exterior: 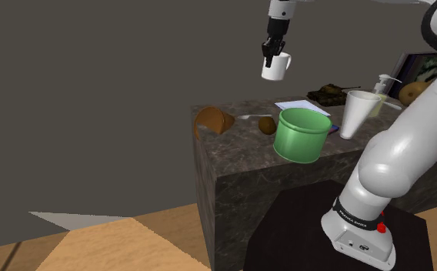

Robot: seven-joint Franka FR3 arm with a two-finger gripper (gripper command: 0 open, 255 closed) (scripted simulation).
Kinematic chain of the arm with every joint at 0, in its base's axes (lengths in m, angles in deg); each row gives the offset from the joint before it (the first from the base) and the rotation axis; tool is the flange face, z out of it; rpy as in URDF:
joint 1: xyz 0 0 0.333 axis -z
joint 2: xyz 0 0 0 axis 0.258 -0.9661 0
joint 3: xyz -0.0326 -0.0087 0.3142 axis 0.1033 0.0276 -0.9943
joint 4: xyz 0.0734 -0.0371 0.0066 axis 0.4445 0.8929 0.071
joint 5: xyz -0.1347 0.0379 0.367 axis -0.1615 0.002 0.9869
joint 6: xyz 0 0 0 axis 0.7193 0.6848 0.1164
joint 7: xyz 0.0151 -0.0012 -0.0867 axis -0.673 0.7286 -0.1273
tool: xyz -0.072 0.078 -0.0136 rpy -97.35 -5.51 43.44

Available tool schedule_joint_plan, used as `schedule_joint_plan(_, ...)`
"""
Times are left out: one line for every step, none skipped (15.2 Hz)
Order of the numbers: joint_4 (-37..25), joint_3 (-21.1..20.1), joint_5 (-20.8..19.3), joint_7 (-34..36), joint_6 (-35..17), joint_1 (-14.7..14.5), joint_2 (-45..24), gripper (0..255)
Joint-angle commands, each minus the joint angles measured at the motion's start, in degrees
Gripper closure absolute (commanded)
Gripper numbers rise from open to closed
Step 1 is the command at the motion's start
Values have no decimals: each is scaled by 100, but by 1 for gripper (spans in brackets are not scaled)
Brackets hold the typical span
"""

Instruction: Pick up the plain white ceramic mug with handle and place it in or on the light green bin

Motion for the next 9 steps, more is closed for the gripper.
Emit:
schedule_joint_plan(401,-97,-96,135,6,-14,417,255)
schedule_joint_plan(603,-151,-139,199,32,-12,646,255)
schedule_joint_plan(796,-205,-177,262,64,-8,873,255)
schedule_joint_plan(981,-259,-209,323,104,-3,1098,255)
schedule_joint_plan(1157,-315,-236,382,151,6,1320,255)
schedule_joint_plan(1326,-371,-257,438,204,14,1540,255)
schedule_joint_plan(1487,-427,-274,493,264,24,1758,255)
schedule_joint_plan(1640,-483,-285,547,330,33,1975,255)
schedule_joint_plan(1786,-540,-292,598,403,43,2190,255)
